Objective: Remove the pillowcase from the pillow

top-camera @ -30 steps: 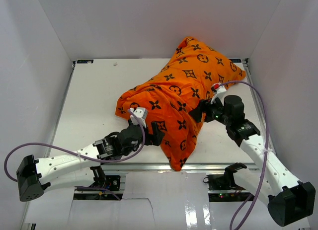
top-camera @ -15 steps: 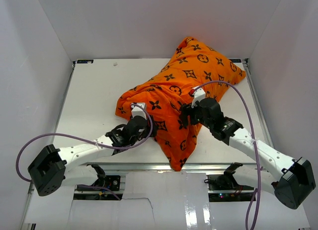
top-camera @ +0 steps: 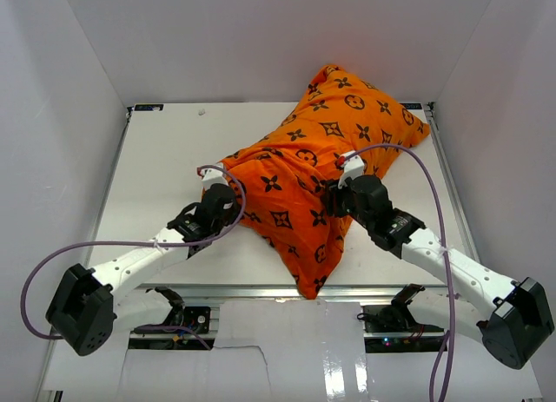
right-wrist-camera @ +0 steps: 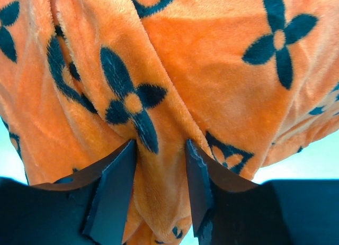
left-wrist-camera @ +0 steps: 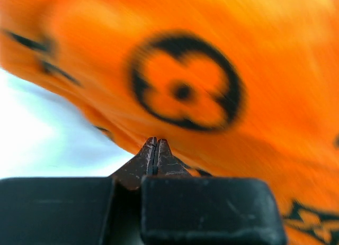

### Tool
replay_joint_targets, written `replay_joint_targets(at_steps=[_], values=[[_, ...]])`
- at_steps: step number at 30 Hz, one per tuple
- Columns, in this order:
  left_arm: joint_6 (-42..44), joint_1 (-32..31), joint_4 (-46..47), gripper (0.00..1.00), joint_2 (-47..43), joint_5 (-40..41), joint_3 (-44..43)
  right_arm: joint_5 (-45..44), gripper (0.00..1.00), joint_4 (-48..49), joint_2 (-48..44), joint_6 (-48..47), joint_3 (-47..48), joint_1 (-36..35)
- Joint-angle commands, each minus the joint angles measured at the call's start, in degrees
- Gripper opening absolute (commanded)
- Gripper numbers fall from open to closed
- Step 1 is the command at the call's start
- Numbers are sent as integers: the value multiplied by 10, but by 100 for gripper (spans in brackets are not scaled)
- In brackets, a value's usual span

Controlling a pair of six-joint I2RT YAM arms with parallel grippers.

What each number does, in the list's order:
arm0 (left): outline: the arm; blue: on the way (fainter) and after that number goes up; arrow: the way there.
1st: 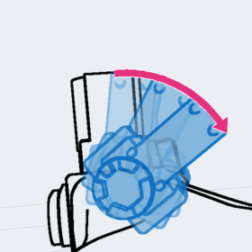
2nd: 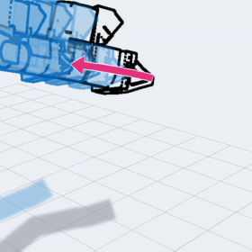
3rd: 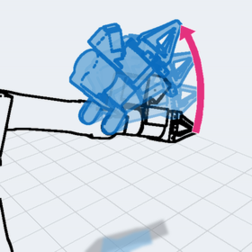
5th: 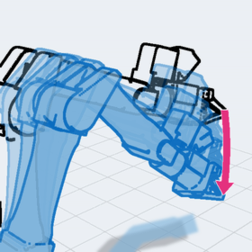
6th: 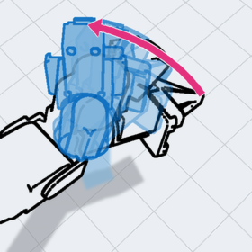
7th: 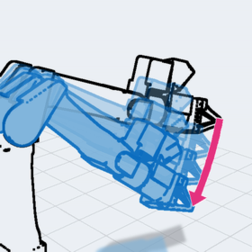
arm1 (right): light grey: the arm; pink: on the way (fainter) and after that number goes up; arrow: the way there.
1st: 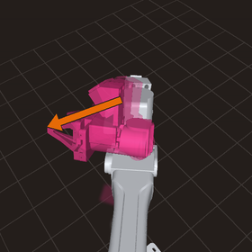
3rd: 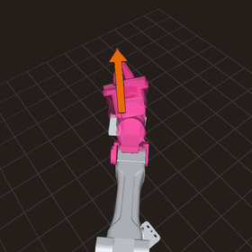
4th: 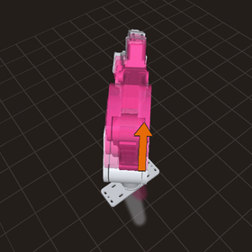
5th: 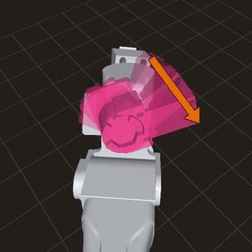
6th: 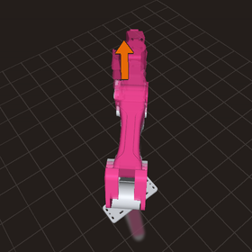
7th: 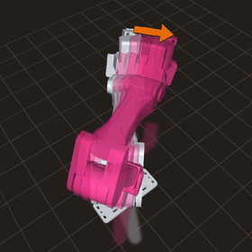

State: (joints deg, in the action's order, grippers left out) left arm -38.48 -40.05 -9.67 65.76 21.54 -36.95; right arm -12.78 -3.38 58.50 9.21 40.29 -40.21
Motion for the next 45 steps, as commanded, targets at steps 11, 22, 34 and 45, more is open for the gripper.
replay_joint_targets(at_steps=[11, 22, 34, 45], values=[[31, -16, -16, 78, 15, -177, -153, 59, 22, 85, 16, 34, -24, -6], [-10, -101, -92, 75, 246, -70, -322, 43, 8, 105, 20, 42, -30, -27], [-23, -101, -128, 0, 105, 4, -225, -48, 8, 85, 13, 70, -27, -26], [-12, -101, -85, 60, 75, -55, -190, -35, 8, 96, -1, 67, -36, -26]])
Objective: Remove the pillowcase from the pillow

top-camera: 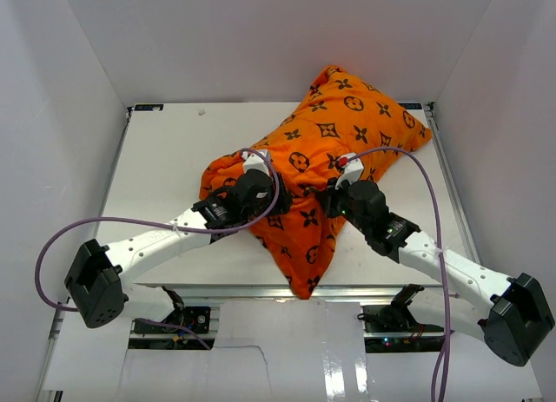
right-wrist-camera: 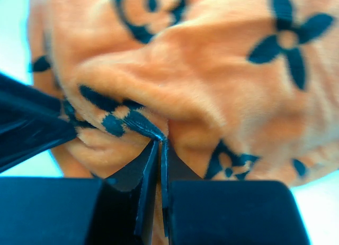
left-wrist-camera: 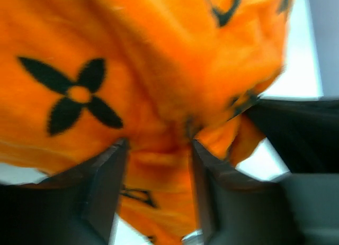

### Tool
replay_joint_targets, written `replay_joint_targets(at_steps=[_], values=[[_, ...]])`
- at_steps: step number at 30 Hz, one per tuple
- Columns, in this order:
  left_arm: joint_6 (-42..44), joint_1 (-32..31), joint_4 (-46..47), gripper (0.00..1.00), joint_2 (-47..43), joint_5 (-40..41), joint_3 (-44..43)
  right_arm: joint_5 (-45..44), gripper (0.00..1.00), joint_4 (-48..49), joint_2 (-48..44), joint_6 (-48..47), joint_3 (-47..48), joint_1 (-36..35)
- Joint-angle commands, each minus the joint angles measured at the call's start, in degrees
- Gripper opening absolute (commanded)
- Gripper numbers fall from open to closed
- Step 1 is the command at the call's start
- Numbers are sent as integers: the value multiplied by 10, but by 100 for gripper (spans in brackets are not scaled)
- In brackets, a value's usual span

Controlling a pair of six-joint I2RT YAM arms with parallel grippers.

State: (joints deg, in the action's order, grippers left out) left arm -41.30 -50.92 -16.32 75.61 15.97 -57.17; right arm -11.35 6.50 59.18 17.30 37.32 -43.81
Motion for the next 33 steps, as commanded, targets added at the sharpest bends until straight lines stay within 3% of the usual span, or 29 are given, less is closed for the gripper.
replay_joint_targets(at_steps=[1, 8, 14, 16, 17, 18, 20, 33], values=[[17, 7, -9, 68, -24, -9, 16, -47, 8, -3, -6, -15, -4, 10], [15, 7, 37, 75, 23, -72, -7, -40, 8, -4, -7, -16, -4, 10], [-1, 6, 45, 77, 46, -48, -21, -34, 8, -4, -6, -15, -4, 10], [-4, 6, 36, 69, 56, -31, -28, -34, 8, -4, -8, -15, -3, 10], [-4, 6, 31, 59, 66, -16, -29, -37, 8, -5, -10, -15, -4, 10], [-6, 6, 25, 25, 70, -8, -32, -38, 8, -4, -13, -13, -5, 10], [-11, 6, 10, 0, 71, 3, -29, -59, 8, -2, -20, -11, -8, 10], [-14, 7, -59, 0, -67, 26, 56, -188, 8, -32, 14, 31, 78, 50]])
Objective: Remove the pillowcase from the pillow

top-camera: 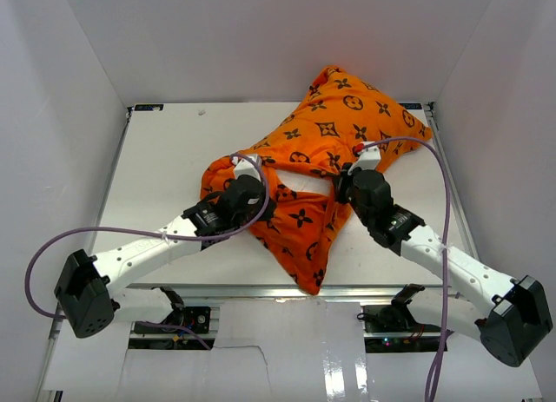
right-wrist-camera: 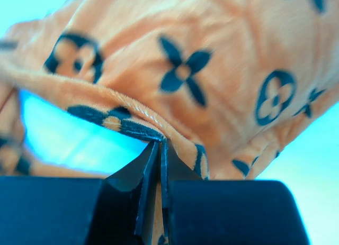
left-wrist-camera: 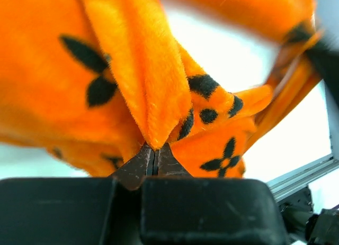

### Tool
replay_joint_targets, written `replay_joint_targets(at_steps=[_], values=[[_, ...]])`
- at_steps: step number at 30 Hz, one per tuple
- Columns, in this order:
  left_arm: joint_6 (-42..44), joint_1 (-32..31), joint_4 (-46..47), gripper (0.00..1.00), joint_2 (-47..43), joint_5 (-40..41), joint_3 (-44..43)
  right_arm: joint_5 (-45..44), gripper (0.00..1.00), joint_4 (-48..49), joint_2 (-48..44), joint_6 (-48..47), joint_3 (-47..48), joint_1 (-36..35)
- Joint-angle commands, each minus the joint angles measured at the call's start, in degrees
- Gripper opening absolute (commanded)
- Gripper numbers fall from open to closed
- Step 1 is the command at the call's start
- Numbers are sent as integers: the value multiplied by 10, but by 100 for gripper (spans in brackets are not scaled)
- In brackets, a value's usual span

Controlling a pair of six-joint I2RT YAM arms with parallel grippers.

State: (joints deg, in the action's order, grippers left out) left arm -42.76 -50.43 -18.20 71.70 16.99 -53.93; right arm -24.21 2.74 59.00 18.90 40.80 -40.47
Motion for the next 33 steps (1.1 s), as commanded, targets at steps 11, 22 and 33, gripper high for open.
replay_joint_targets(at_steps=[11, 22, 33], values=[[-81, 2, -107, 10, -142, 114, 138, -5, 8, 6, 40, 31, 21, 77], [-77, 1, -62, 85, -146, 38, 16, 108, 8, 50, 7, 41, -24, 52], [-99, -32, -55, 98, 40, 45, -97, 128, 8, 60, 4, 51, -39, 40]])
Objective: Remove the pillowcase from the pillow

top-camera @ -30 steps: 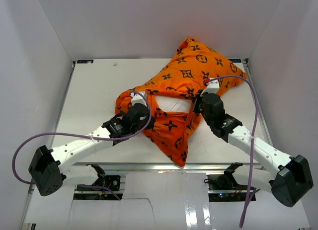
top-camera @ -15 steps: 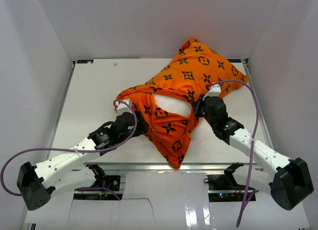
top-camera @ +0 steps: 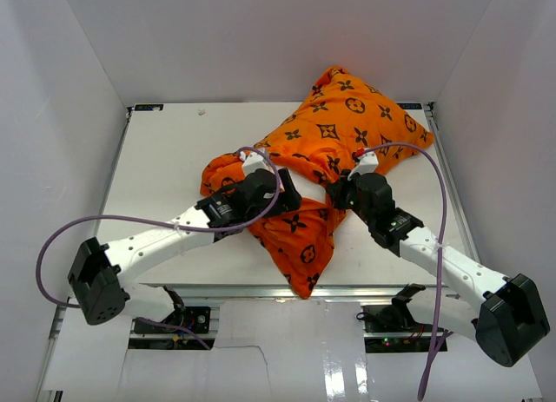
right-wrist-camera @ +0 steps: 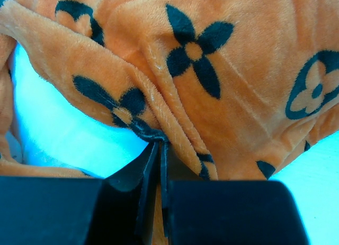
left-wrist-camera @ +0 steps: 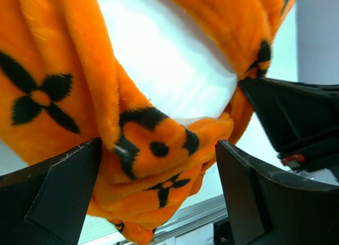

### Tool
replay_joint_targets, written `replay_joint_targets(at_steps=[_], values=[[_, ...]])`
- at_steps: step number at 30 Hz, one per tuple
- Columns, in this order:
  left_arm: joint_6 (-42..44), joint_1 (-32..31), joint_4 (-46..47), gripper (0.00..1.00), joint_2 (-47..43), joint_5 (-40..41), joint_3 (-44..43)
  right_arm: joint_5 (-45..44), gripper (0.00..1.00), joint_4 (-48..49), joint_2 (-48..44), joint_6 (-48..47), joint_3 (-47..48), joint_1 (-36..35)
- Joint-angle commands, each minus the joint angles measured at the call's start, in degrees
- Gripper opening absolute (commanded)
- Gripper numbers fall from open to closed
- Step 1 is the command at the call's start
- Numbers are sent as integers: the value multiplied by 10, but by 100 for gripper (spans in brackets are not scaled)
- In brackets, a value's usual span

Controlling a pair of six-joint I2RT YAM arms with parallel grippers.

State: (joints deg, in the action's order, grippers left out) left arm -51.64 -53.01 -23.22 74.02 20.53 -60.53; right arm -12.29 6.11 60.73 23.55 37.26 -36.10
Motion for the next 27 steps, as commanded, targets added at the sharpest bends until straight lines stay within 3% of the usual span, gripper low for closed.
replay_joint_targets(at_steps=[1, 4, 7, 8, 9, 12, 14, 22, 27], values=[[-12, -7, -9, 98, 43, 15, -41, 9, 8, 28, -15, 5, -5, -5], [-22, -7, -26, 98, 81, 36, -48, 9, 8, 29, -21, 8, -10, -5], [-36, -7, -43, 84, 92, 54, -28, -6, 8, 27, -29, 5, -14, -5], [-36, -7, -43, 71, 78, 59, -11, -12, 8, 27, -31, 5, -16, -5], [-37, -7, -43, 39, 69, 62, -2, -18, 8, 27, -32, 4, -16, -5], [-32, -7, -45, 13, 20, 60, 29, -26, 8, 27, -30, 6, -12, -5], [-27, -7, -46, 0, -11, 55, 45, -23, 8, 26, -25, 10, -10, -5], [0, -10, 12, 0, -178, -60, 198, -49, 8, 17, -1, 19, 4, 0], [-43, -11, 69, 0, -246, -68, 318, -22, 8, 18, -2, 13, -14, 0]])
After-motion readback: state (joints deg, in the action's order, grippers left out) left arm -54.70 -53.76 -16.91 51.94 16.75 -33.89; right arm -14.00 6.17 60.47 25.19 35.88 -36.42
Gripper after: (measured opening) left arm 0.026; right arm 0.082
